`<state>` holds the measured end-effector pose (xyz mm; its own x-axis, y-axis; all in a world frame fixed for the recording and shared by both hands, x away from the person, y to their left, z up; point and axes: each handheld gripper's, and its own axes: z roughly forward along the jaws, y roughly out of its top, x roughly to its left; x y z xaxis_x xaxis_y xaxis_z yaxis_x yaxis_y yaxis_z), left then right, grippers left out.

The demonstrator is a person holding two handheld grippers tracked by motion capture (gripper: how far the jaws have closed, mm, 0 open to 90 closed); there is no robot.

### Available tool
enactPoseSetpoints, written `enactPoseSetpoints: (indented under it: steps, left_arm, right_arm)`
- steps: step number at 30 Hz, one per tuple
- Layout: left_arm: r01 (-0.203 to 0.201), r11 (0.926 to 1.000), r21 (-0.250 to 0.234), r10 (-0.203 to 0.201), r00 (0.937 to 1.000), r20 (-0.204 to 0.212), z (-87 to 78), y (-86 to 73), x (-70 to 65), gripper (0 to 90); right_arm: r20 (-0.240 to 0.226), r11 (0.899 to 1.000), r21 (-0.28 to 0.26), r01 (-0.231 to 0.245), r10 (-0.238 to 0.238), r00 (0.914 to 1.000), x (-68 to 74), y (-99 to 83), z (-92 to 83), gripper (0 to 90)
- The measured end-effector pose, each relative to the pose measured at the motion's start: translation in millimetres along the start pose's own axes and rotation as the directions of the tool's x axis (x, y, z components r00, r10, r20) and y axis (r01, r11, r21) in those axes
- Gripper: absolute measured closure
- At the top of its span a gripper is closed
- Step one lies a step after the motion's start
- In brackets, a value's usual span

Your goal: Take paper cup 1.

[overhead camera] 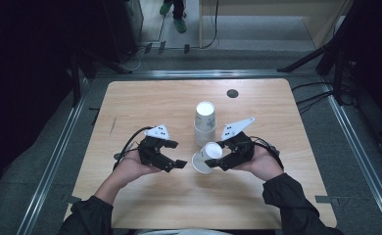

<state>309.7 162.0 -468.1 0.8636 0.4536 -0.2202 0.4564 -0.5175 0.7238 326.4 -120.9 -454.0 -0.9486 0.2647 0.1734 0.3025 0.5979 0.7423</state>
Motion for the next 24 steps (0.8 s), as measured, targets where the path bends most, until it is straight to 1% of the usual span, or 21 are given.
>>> enactPoseSetpoints:
  steps: [3, 4, 5, 8, 9, 10, 11, 13, 14, 17, 19, 20, 21, 22, 24]
  left_arm:
    - [-0.01, 0.9999, -0.01, 0.01, 0.9998, 0.015, 0.4, -1.6, -4.0, 13.1]
    - [-0.013, 0.9998, -0.014, 0.013, 0.9997, 0.02, 0.8, -2.0, -5.9, 12.6]
    - [-0.02, 0.9997, -0.015, 0.02, 0.9995, 0.024, 1.1, -2.4, -7.4, 12.6]
    - [-0.019, 0.9996, -0.022, 0.019, 0.9997, 0.018, 2.2, -3.2, -11.7, 11.2]
    - [-0.02, 0.9995, -0.026, 0.021, 0.9996, 0.02, 2.1, -3.4, -12.4, 11.1]
    - [-0.022, 0.9993, -0.031, 0.022, 0.9995, 0.021, 2.0, -3.6, -13.1, 11.1]
    - [-0.019, 0.9991, -0.038, 0.02, 0.9995, 0.025, 2.0, -3.9, -13.9, 11.1]
    - [-0.028, 0.9986, -0.044, 0.029, 0.9989, 0.036, 2.2, -4.5, -14.8, 11.1]
    - [-0.035, 0.9984, -0.045, 0.037, 0.9987, 0.036, 2.7, -4.6, -15.4, 11.1]
    - [-0.046, 0.9977, -0.049, 0.048, 0.9981, 0.037, 5.3, -4.7, -18.5, 11.1]
    - [-0.05, 0.9976, -0.048, 0.052, 0.9977, 0.043, 6.8, -4.2, -19.8, 11.2]
    - [-0.042, 0.9982, -0.043, 0.044, 0.9977, 0.051, 8.2, -3.6, -20.4, 11.2]
    - [-0.047, 0.998, -0.043, 0.049, 0.9975, 0.051, 9.1, -3.4, -21.2, 11.3]
    - [-0.05, 0.9978, -0.043, 0.053, 0.9972, 0.052, 9.2, -3.3, -21.8, 11.6]
    - [-0.059, 0.9965, -0.058, 0.063, 0.9963, 0.058, 9.0, -2.4, -24.3, 12.7]
  right_arm:
    - [-0.029, 1.0, -0.021, -0.001, 0.001, 0.9996, -1.6, 2.1, 4.9, 33.6]
    - [-0.047, 0.999, -0.04, -0.01, 0.008, 0.9989, -2.5, 4.5, 7.6, 33.6]
    - [-0.047, 0.999, -0.04, -0.01, 0.008, 0.9989, -2.5, 4.5, 7.6, 33.6]
    - [-0.081, 0.998, -0.066, -0.014, 0.009, 0.9967, -3.2, 8.3, 11.4, 33.6]
    - [-0.093, 0.997, -0.071, -0.007, 0.001, 0.9957, -3.1, 9.8, 12.8, 33.6]
    - [-0.114, 0.996, -0.084, -0.001, -0.008, 0.9934, -2.1, 12.5, 14.6, 33.6]
    - [-0.114, 0.996, -0.084, -0.001, -0.008, 0.9934, -2.1, 12.5, 14.6, 33.6]
    - [-0.136, 0.995, -0.096, -0.001, -0.013, 0.9906, -1.4, 15.1, 16.8, 33.6]
    - [-0.149, 0.995, -0.101, 0.008, -0.023, 0.9886, -0.7, 17.5, 18.8, 33.6]
    - [-0.161, 0.994, -0.107, 0.005, -0.022, 0.9867, -0.1, 19.7, 20.1, 33.6]
    - [-0.185, 0.993, -0.118, -0.001, -0.021, 0.9825, 0.0, 21.6, 20.7, 33.7]
    - [-0.195, 0.992, -0.126, -0.008, -0.017, 0.9807, 0.5, 22.3, 20.9, 33.7]
    - [-0.215, 0.991, -0.132, -0.014, -0.014, 0.9766, 0.9, 23.2, 21.2, 33.7]
    - [-0.225, 0.99, -0.14, -0.019, -0.013, 0.9744, 1.4, 23.4, 21.3, 33.8]
    - [-0.238, 0.989, -0.146, -0.025, -0.011, 0.9711, 2.4, 23.9, 21.3, 33.8]
